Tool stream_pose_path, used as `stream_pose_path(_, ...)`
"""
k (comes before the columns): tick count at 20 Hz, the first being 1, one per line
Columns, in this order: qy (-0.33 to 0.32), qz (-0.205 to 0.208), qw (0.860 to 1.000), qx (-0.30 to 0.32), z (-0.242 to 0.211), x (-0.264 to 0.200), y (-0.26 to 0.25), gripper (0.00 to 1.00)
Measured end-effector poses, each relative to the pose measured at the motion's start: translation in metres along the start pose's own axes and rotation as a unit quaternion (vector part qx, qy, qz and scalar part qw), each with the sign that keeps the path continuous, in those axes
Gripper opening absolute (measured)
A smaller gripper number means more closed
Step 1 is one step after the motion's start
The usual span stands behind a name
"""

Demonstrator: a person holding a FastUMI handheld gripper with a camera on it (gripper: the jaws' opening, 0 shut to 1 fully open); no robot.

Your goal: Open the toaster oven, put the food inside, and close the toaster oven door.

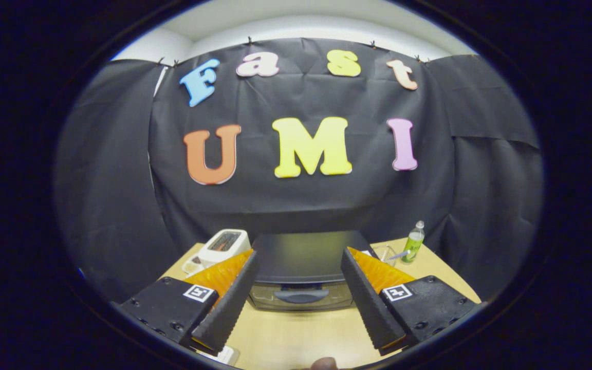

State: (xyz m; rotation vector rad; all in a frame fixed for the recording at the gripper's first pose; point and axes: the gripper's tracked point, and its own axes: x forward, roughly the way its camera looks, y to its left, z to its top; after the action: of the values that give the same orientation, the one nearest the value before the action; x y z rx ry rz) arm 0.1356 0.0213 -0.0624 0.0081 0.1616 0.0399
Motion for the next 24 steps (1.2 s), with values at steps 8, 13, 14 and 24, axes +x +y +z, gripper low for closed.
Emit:
stream_pose_path(8, -0.067, 0.011, 0.998, 0.006, 0.079, -0.086, 0.01, 1.0)
stream_pose_path(13, -0.073, 0.01, 0.997, 0.009, 0.081, -0.124, 0.015, 1.0)
stream_pose_path(14, -0.073, 0.008, 0.997, 0.007, 0.079, -0.13, 0.015, 1.0)
stream_pose_path(24, -0.051, 0.0, 0.998, 0.02, 0.053, -0.147, 0.004, 1.0)
